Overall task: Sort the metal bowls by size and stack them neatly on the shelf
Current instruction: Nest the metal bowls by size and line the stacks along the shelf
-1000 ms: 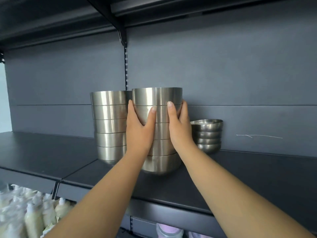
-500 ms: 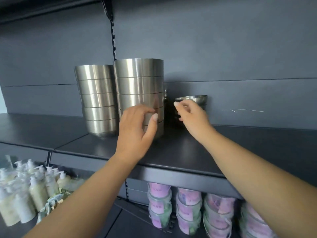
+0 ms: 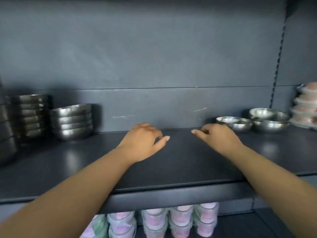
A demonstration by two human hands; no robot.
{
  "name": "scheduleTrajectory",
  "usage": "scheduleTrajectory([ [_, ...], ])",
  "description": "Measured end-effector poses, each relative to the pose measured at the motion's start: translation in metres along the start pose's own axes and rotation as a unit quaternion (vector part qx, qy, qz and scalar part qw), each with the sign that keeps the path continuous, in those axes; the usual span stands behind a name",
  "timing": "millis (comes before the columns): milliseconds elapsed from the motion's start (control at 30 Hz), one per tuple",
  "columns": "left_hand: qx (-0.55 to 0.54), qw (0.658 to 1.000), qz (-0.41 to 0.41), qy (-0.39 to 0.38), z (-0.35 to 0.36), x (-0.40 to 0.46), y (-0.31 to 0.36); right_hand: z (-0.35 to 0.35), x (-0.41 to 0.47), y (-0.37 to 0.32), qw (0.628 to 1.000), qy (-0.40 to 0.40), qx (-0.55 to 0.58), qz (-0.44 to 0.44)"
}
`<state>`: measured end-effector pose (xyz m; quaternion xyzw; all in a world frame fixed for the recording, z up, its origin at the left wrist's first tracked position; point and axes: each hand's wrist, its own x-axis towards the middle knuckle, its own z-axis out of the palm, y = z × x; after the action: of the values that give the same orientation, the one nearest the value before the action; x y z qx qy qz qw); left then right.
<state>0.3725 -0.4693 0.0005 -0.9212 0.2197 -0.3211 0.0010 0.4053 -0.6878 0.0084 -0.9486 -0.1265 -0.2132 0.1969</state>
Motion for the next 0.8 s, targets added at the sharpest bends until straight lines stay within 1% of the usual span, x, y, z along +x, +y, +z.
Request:
scheduleTrajectory([
  [100, -0.04, 0.997, 0.004, -0.061, 0.028, 0.044, 0.044, -0.02, -0.001, 0.061, 0.998, 0.019, -0.018, 0.049],
  [167, -0.094, 0.99, -0.02, -0.102, 0.045, 0.071, 0.065, -0.03, 0.0, 0.094, 0.996, 0.029, -0.018, 0.08],
  [267, -0.192, 0.971, -0.063, -0.13, 0.07, 0.113, 0.096, -0.04, -0.001, 0.139, 0.988, 0.065, 0.01, 0.141],
  [400, -0.328, 0.927, -0.145, -0.11, 0.11, 0.159, 0.128, -0.045, 0.003, 0.192, 0.965, 0.098, 0.064, 0.235],
  [500, -0.381, 0.902, -0.175, -0.106, 0.134, 0.181, 0.144, -0.05, 0.012, 0.228, 0.948, 0.132, 0.116, 0.265],
  [633, -0.406, 0.894, -0.168, -0.09, 0.156, 0.203, 0.15, -0.051, 0.029, 0.259, 0.932, 0.156, 0.196, 0.262],
  [800, -0.391, 0.903, -0.178, -0.025, 0.172, 0.216, 0.141, -0.045, 0.053, 0.282, 0.937, 0.131, 0.227, 0.233],
])
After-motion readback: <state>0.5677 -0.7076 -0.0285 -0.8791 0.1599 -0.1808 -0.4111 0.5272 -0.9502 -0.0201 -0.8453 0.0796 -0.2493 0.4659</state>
